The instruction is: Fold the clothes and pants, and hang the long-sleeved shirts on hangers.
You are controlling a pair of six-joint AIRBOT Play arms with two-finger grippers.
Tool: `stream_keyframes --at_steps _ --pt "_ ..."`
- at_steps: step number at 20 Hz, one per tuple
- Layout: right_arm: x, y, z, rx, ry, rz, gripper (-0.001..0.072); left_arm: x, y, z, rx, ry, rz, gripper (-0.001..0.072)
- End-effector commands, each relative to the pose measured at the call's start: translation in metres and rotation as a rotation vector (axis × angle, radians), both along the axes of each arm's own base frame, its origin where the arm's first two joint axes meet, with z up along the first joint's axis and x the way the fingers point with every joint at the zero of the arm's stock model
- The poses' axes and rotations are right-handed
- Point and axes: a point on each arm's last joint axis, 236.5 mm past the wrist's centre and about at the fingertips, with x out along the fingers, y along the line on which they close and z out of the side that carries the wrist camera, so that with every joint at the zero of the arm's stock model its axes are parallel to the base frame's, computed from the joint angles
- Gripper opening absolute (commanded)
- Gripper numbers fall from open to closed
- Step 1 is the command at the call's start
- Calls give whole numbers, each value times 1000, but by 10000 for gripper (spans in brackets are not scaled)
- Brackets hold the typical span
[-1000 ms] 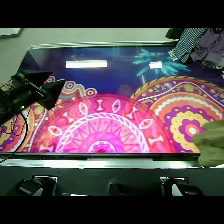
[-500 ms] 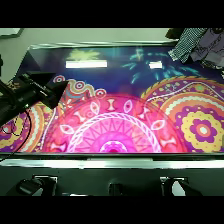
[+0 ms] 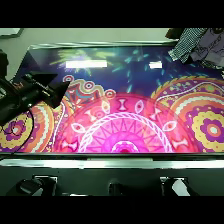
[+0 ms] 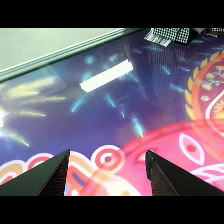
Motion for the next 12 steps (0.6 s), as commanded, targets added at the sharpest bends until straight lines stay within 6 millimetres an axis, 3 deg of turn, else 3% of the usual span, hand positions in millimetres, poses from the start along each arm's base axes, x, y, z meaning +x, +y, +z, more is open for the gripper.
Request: stream_keyframes --at_steps 1,6,8,10,12 --pt "-6 -17 -16 73 -57 29 22 6 -2 -9 7 22 0 530" --pt "9 -15 -30 129 -13 87 44 7 -2 -12 0 35 3 530" --pt "2 -11 -31 147 -24 79 323 7 -2 -12 -21 49 11 530" --pt "-9 -1 -22 131 -39 73 548 7 -2 -11 -27 51 12 531" --pt "-25 18 1 59 -52 65 565 7 -1 -9 -31 44 15 531"
